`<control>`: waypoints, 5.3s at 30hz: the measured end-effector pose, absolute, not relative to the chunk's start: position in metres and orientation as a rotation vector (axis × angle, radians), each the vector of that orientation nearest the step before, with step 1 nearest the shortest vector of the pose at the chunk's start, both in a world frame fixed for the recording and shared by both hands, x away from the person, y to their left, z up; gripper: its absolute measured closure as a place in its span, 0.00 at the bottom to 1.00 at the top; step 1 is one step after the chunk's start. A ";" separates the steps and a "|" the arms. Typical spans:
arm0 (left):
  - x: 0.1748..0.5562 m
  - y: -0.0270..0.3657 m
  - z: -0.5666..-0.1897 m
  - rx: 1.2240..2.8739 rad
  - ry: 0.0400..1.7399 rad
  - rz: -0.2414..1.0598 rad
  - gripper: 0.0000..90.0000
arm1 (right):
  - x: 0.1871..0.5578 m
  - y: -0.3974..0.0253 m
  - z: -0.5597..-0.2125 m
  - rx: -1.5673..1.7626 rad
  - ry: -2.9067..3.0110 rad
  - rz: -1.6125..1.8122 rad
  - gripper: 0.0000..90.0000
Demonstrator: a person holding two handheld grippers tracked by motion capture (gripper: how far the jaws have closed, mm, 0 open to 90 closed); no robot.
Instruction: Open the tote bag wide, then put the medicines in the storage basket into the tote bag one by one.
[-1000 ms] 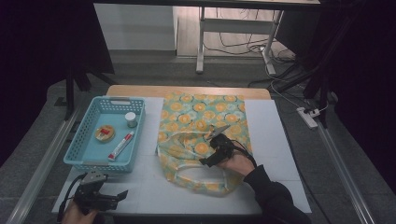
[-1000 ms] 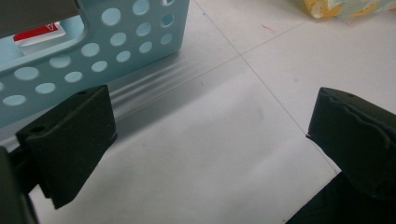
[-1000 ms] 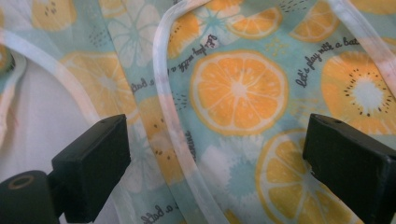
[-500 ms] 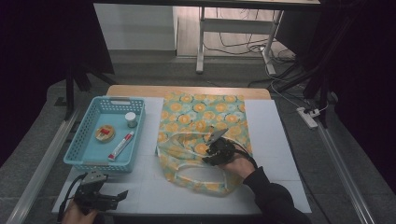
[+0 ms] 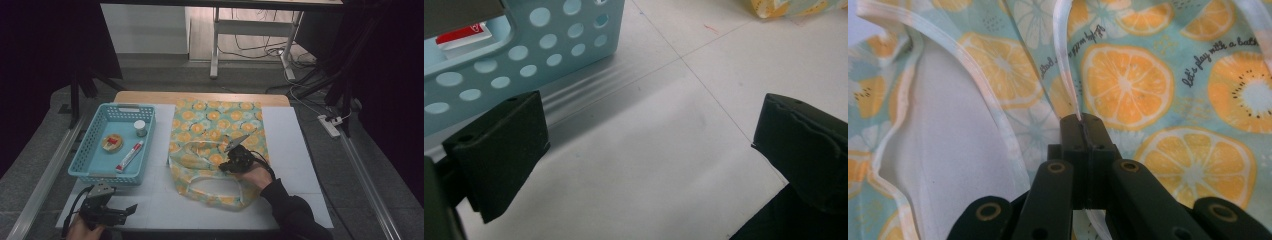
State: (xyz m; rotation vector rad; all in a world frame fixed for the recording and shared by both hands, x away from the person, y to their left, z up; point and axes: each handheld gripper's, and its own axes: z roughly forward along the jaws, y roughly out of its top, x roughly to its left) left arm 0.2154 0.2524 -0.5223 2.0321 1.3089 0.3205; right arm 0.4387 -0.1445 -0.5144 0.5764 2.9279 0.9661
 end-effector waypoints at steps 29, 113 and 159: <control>0.216 0.254 -0.523 2.022 1.319 0.310 0.01 | 0.455 -0.151 -0.459 0.619 2.752 1.280 1.00; 0.215 0.263 -0.521 1.965 1.325 0.275 0.00 | 0.507 -0.091 -0.382 0.630 2.644 1.468 1.00; 0.242 0.285 -0.482 1.855 1.219 0.358 0.00 | 0.506 -0.101 -0.387 0.641 2.639 1.489 1.00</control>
